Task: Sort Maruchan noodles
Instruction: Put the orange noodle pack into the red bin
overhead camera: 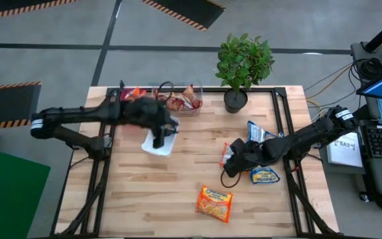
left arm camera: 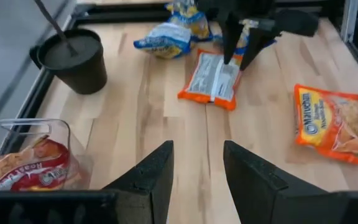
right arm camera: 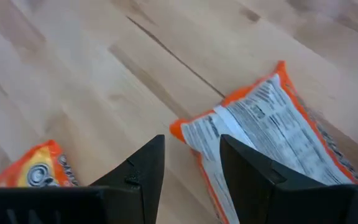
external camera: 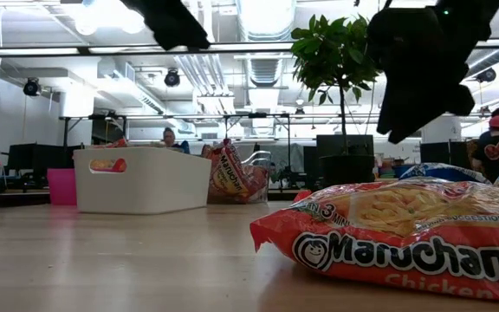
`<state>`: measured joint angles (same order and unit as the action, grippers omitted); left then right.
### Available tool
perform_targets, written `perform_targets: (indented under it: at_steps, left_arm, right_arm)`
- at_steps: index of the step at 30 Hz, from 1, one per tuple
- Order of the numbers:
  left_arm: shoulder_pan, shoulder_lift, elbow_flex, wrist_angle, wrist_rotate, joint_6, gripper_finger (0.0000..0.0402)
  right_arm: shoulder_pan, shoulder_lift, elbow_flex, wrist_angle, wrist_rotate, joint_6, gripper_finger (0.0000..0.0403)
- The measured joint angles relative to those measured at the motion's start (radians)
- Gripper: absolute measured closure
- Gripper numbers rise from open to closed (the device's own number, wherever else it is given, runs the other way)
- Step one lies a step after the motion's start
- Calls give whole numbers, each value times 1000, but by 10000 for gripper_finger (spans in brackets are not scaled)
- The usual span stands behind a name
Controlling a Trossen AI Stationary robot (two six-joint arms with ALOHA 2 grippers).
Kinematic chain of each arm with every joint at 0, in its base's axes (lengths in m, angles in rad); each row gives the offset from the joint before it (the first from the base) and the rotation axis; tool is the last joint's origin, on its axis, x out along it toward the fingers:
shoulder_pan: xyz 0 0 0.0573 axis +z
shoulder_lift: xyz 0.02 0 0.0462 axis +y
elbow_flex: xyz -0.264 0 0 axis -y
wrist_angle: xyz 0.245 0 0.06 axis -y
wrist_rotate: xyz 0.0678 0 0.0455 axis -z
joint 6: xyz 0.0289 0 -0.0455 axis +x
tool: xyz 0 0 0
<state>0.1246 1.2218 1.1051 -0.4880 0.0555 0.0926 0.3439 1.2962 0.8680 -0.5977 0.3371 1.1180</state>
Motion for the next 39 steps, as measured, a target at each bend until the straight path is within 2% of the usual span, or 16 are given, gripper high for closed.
perform_targets:
  at_steps: [2,4,9,16,26,30,36,39]
  left_arm:
    - [-52,-41,-58,58,-55,-30,278]
    - [-96,-76,-114,112,-87,-54,278]
    - [-161,-130,-224,255,-96,-105,278]
    - [-176,-144,-278,326,-98,-142,278]
    - [-176,-131,-268,412,-98,-155,278]
    - [-176,-136,-268,426,-98,-168,278]
    - [-176,-139,-268,453,-98,-192,278]
    - [-178,-136,-268,477,-96,-192,278]
  right_arm:
    - [0,18,38,-62,-8,11,259]
    - [0,41,69,-91,-61,11,255]
    - [-11,119,125,-113,-152,15,218]
    - [-23,268,213,-301,-129,-19,178]
    - [-44,497,263,-330,-77,-135,179]
    - [-43,542,287,-334,-52,-147,220]
    - [-43,525,307,-343,-17,-197,361]
    - [-43,486,303,-355,-25,-220,385]
